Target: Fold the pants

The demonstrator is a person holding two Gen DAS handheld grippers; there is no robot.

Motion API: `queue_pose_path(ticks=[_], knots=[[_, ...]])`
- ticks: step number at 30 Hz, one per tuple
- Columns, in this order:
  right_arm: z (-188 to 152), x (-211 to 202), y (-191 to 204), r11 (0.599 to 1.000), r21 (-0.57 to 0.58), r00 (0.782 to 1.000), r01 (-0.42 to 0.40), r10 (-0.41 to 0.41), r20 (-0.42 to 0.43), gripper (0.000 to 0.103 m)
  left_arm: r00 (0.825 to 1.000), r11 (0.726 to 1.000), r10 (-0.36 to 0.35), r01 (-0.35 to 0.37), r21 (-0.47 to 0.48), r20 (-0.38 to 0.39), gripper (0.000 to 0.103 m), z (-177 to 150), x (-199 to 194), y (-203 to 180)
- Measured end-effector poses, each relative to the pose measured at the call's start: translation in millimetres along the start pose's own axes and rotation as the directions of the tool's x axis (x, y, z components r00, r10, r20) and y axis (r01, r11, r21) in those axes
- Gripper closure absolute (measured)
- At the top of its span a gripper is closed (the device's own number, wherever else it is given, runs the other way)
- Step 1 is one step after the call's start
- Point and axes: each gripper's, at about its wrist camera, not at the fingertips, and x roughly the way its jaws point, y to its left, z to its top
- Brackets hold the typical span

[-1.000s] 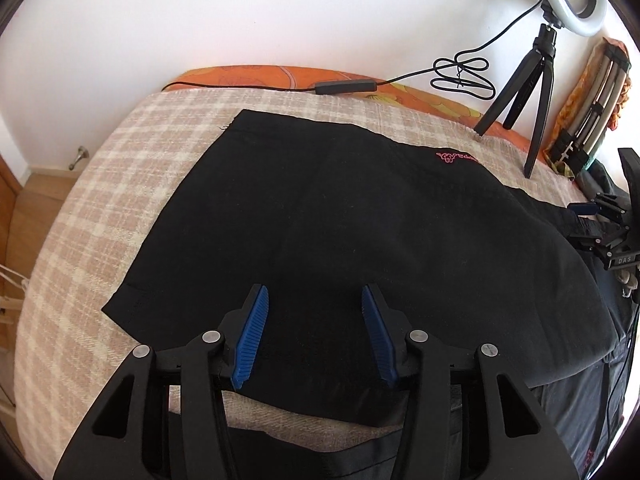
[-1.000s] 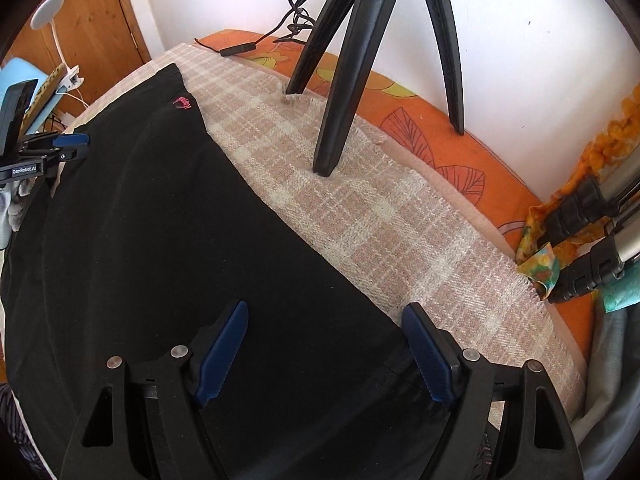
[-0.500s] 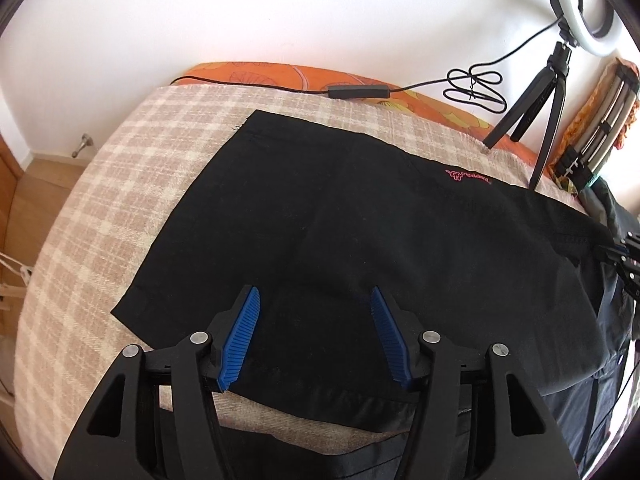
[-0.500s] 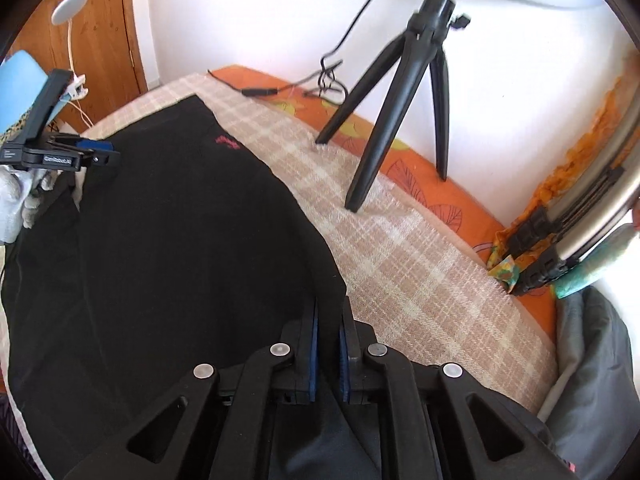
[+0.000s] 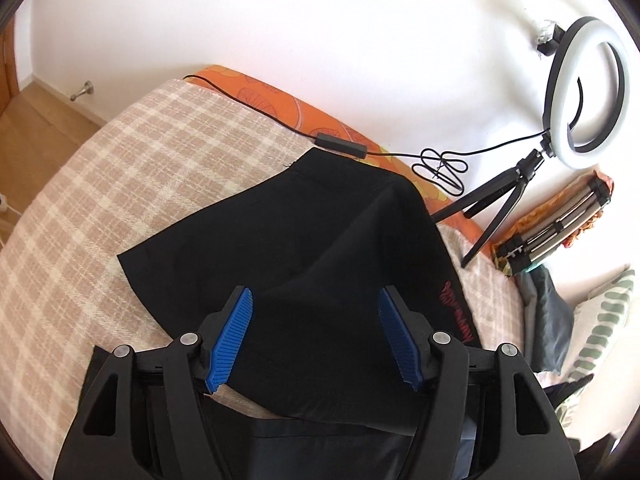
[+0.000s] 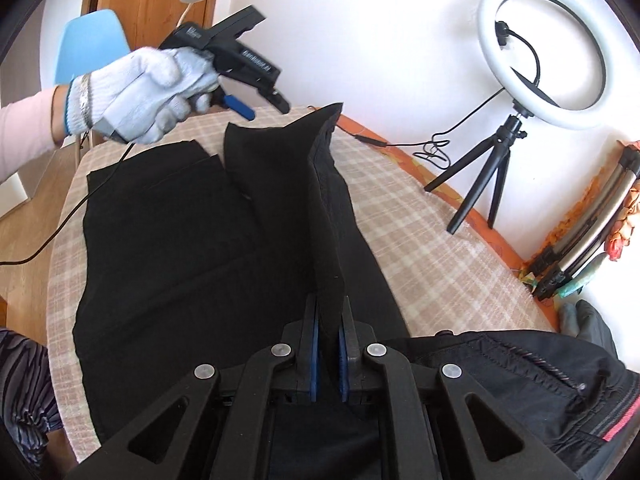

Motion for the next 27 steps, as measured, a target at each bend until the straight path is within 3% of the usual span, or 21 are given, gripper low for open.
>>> queue_pose_path(ticks=[7,12,17,19,21,23,27], knots=[[-14,9,37,0.995,-0.100,0.999,0.007,-0.010,-0.037,0.098,0.999,0.998,-0.041,0.041,0.054,-0.002,0.038,-3,-12,-38],[-17,11,43,0.994,-0.111,0.999,0.011,-0.015,-0.043,0.098,0.999,0.995,-0.026,0.028,0.093,-0.023,0.038,-11,-5,-64],[-19,7,44,0.992,-0.122,0.999,0.019,-0.024,-0.037,0.098,0.997,0.986,0.065,-0.056,0.159,-0.051,0.038,-17,23,-83],[-19,2,44,0.992,-0.125,0.999,0.026,-0.031,-0.033,0.098,0.997,0.986,0.073,-0.067,0.150,-0.034,0.046,-18,30,-80],[-19,-4,42,0.992,-0.124,0.999,0.037,-0.040,-0.023,0.098,0.999,0.989,0.042,-0.041,0.143,-0.006,0.080,-18,30,-75],[-20,-11,39,0.992,-0.119,0.998,0.052,-0.054,-0.013,0.098,0.999,0.990,0.038,-0.043,0.136,0.034,0.096,-20,27,-70],[-16,-24,30,0.994,-0.088,0.997,0.071,-0.071,0.004,0.098,0.996,0.994,0.015,-0.024,0.108,0.087,0.099,-24,13,-58]])
